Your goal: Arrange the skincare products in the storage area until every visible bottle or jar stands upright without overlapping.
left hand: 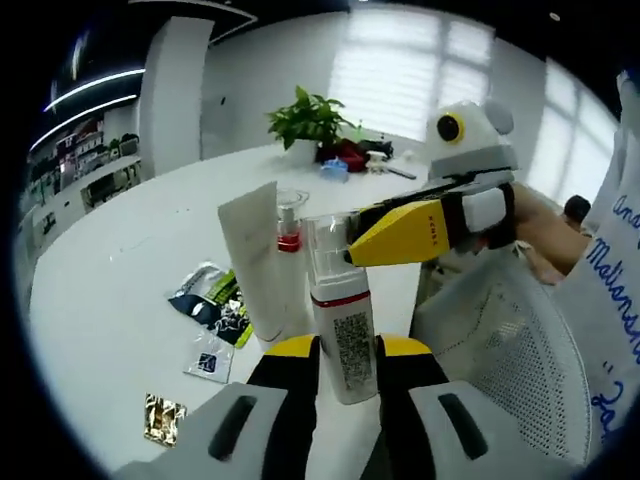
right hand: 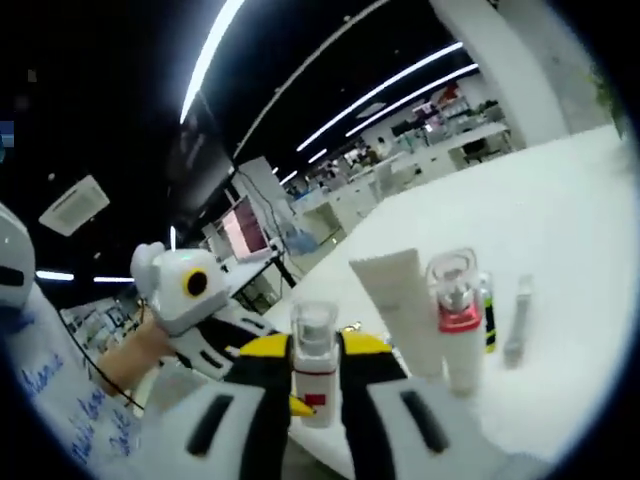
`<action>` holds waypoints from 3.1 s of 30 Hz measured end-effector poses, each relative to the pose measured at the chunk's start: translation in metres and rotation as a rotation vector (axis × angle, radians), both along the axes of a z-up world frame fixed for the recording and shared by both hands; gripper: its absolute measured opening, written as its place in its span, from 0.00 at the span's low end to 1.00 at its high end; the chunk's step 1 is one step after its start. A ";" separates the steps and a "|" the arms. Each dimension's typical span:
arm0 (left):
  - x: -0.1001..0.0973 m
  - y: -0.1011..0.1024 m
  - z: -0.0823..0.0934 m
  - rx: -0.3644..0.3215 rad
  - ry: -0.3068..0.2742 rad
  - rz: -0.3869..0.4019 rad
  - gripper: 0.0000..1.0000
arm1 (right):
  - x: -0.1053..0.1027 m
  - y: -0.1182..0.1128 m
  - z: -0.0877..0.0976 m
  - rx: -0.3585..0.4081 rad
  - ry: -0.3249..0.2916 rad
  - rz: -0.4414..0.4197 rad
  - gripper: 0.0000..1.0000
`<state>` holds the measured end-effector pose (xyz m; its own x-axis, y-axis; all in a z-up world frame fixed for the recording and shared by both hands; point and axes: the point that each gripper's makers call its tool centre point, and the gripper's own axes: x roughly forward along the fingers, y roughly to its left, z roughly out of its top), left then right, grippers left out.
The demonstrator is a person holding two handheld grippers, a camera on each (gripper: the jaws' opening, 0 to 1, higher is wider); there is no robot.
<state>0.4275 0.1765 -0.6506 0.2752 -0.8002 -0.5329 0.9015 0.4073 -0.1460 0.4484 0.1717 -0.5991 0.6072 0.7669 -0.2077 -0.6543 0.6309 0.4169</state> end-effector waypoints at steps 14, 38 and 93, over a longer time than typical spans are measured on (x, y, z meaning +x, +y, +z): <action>0.015 -0.028 -0.017 0.179 -0.129 -0.084 0.19 | 0.005 -0.018 -0.017 -0.219 -0.076 -0.036 0.17; 0.024 -0.050 -0.051 0.289 -0.238 -0.332 0.17 | 0.013 -0.036 -0.044 -0.463 -0.161 0.071 0.21; 0.021 -0.051 -0.068 0.304 -0.170 -0.256 0.11 | 0.010 -0.056 -0.107 -0.664 0.015 0.217 0.17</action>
<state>0.4488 0.1251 -0.7187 0.1927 -0.6676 -0.7191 0.9799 0.1691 0.1056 0.4585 0.1153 -0.7064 0.4482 0.5781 -0.6818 -0.7914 0.6113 -0.0019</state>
